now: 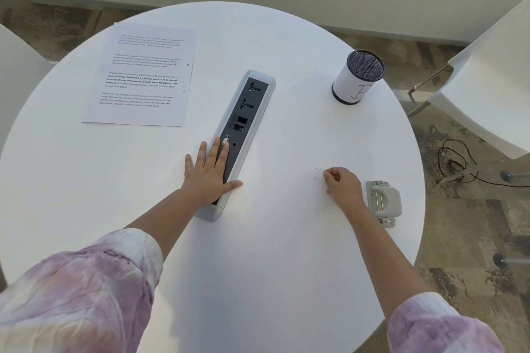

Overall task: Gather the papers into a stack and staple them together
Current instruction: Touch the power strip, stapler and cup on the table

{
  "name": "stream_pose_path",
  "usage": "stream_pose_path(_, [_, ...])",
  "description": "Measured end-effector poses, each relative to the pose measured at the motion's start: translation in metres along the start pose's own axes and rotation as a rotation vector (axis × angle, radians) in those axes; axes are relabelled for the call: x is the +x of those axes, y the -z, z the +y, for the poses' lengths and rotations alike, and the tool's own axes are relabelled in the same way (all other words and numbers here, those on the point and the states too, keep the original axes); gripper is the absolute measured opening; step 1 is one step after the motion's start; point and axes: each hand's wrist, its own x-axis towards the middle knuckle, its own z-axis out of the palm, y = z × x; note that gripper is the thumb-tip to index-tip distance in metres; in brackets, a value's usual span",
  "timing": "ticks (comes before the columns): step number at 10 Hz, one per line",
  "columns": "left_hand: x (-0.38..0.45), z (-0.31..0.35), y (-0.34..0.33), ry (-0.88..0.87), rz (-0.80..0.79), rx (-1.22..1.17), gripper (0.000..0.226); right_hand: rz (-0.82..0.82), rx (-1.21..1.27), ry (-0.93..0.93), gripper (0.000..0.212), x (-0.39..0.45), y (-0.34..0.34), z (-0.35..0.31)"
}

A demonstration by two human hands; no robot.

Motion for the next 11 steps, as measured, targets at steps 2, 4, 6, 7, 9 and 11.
stream_pose_path(2, [0.000,0.000,0.000,-0.003,0.008,-0.004,0.089,-0.036,0.105,-0.040,0.008,0.004,0.003,0.004])
stream_pose_path(4, [0.000,0.000,-0.001,-0.007,0.020,-0.005,0.090,-0.024,-0.177,0.261,0.027,-0.018,-0.005,0.008])
stream_pose_path(6, [0.000,-0.001,-0.001,-0.010,0.016,-0.012,0.089,0.102,-0.213,0.231,0.035,-0.031,-0.009,0.022])
stream_pose_path(7, [0.000,0.000,-0.001,-0.009,0.006,-0.014,0.089,0.165,-0.058,0.100,0.030,-0.023,-0.003,0.022])
stream_pose_path(9, [0.000,-0.001,-0.002,-0.013,0.014,-0.019,0.090,0.087,-0.041,0.146,0.014,-0.021,0.000,0.020])
stream_pose_path(11, [0.000,-0.001,0.000,-0.013,0.015,-0.009,0.090,0.091,-0.065,0.136,0.009,-0.020,-0.011,0.010])
